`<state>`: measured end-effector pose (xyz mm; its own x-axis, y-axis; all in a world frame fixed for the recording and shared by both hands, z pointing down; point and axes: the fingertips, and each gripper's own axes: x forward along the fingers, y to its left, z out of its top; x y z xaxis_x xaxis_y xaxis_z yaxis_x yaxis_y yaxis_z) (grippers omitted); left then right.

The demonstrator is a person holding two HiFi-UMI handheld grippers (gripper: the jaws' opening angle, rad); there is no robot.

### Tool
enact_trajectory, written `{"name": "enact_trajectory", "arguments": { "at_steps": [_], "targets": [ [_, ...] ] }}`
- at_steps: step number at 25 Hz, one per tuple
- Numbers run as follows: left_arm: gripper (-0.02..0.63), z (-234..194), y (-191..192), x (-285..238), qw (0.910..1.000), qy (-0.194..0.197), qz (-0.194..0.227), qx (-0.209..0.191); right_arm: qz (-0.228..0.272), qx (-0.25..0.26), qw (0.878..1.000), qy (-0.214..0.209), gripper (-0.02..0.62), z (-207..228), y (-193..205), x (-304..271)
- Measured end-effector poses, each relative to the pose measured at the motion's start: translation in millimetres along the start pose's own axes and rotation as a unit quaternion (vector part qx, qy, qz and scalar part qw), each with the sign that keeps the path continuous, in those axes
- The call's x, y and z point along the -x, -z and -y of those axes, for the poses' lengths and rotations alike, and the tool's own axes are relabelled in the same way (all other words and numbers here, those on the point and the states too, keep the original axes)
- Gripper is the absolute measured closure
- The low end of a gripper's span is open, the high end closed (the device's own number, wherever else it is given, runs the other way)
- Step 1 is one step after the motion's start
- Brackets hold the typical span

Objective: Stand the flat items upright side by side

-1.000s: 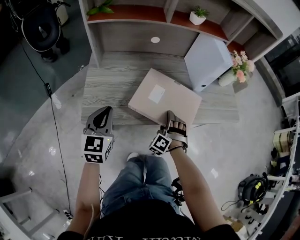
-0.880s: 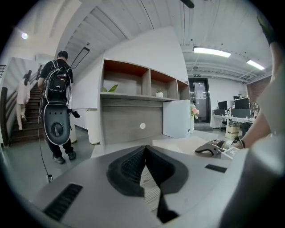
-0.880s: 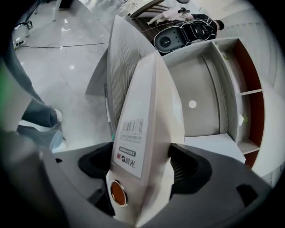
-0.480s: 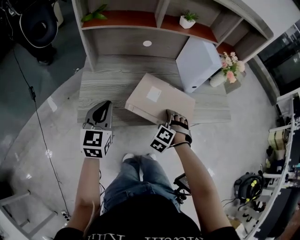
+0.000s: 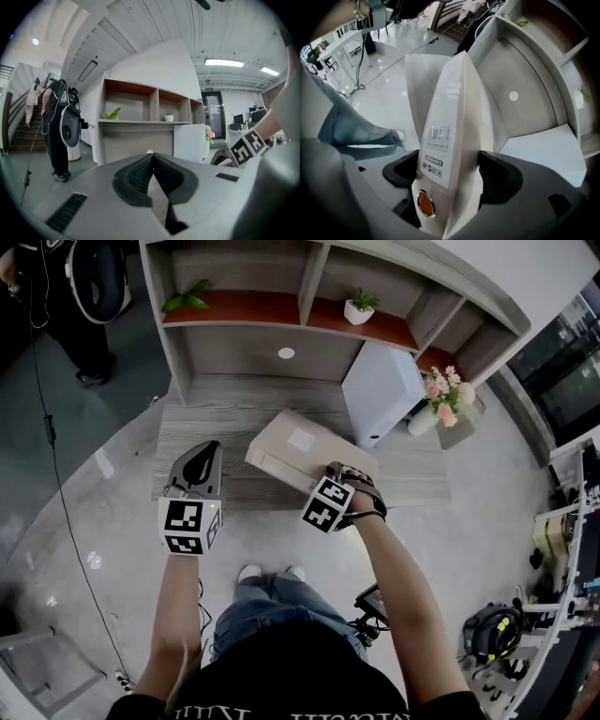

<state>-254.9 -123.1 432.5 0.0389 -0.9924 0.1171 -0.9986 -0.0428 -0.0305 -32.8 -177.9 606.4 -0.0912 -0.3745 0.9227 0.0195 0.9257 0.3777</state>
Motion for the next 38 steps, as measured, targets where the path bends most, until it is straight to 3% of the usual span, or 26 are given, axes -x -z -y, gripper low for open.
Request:
{"name": "enact_trajectory", "arguments": {
  "at_steps": [7,13,20,26,28,31,35,36,38],
  "targets": [
    [0.595,4,-17,-7,0.9999,-0.012,0.011,-0.006,0.007,-0.028,0.996,-0.088,0.201,29,-4,20],
    [0.595,6,-24,-16,0.9998,-0.013,0.011,-0.012,0.021,-0.109,0.979,-0.169,0.201,51,-19,40],
    [0.595,7,-34,-27,0.9995,-0.015,0.016,-0.022,0.028,-0.204,0.944,-0.257,0.201,70,-28,51],
    [0.595,8,-37,-32,0.9994,-0.017,0.013,-0.029,0.028,-0.305,0.89,-0.339,0.201,86,-23,54],
    [0.595,8,-37,-35,0.9994,-0.018,0.012,-0.029,0.027,-0.324,0.88,-0.345,0.201,93,-20,54],
    [0.595,10,-37,-40,0.9994,-0.018,0.011,-0.029,0.021,-0.321,0.892,-0.318,0.201,107,-14,50],
    [0.595,15,-36,-49,0.9995,-0.015,0.009,-0.028,-0.037,-0.265,0.94,-0.209,0.209,130,14,32],
    [0.595,16,-36,-52,0.9995,-0.014,0.009,-0.029,-0.052,-0.253,0.947,-0.191,0.212,132,19,25],
    [0.595,18,-35,-55,0.9995,-0.013,0.007,-0.029,-0.06,-0.253,0.948,-0.186,0.212,129,20,17]
  ]
}}
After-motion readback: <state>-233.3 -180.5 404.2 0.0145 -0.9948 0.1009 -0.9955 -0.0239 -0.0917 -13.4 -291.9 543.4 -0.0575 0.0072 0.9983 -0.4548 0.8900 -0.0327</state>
